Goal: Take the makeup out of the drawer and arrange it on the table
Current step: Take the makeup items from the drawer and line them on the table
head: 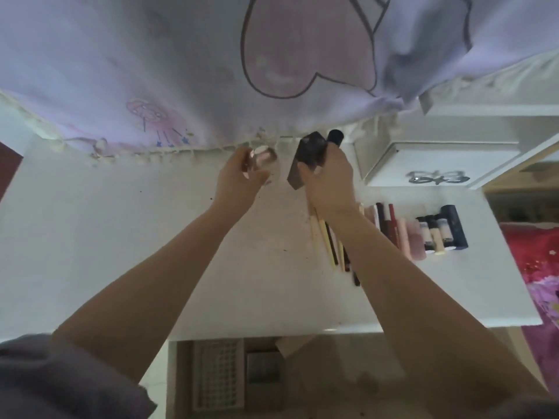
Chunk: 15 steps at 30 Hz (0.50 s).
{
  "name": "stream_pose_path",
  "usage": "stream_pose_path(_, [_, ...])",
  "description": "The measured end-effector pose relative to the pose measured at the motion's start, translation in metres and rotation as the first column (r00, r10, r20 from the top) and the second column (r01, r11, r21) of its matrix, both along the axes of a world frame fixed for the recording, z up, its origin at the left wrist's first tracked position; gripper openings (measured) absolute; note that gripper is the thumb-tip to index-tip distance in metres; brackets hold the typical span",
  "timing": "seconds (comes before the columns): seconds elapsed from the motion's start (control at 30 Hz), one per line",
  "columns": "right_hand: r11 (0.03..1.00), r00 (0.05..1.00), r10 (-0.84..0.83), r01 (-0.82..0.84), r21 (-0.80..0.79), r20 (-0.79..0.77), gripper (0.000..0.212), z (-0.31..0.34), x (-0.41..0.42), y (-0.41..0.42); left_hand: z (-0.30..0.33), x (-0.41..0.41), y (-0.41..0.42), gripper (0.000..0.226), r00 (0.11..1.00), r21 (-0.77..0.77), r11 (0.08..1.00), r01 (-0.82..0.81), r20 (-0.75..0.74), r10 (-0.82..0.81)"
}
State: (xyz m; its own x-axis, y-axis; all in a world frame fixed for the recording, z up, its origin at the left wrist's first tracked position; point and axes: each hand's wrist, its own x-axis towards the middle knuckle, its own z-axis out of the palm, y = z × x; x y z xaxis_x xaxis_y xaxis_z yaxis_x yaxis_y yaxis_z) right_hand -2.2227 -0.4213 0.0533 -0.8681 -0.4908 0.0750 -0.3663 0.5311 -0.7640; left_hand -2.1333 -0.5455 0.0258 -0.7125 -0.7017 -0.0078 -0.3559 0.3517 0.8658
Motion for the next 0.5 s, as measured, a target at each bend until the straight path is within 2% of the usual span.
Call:
stream_pose_path(0.1, [0.995,0.997,-0.048,0.053,0.08,-0.062,0.029,-0.023,-0.008,-0.026,-0.013,-0.031,-0.009,0.026,1.0,0.019,1.0,-0.015,-0.015,0.015])
stream_pose_path(0.27, [0.991,0.99,-0.119,0.123,0.053,-0.074,0.038,-0.03,-0.007,-0.03,-0.029,-0.052,-0.013,0.022,0.999,-0.047,0.998,0.041,0.016,-0.04])
stream_pose_path(0.4, [0.997,0.996,-0.073,0.074,0.03,-0.042,0.048,-0.013,0.003,-0.014,-0.028,-0.037,-0.009,0.046,0.996,-0.027,0.997,0.075,0.04,-0.074])
stream_pose_path(0.47, [0.998,0.992,-0.007,-0.001,-0.067,-0.126,0.045,0.0,0.024,0.009,-0.022,-0.007,0.002,0.047,0.999,-0.027,0.999,0.037,0.004,-0.036])
stream_pose_path(0.5, [0.991,0.973,0.049,-0.076,-0.112,-0.227,0.036,0.004,0.04,0.026,-0.019,0.015,0.013,0.041,0.999,-0.039,0.999,0.023,-0.033,-0.024])
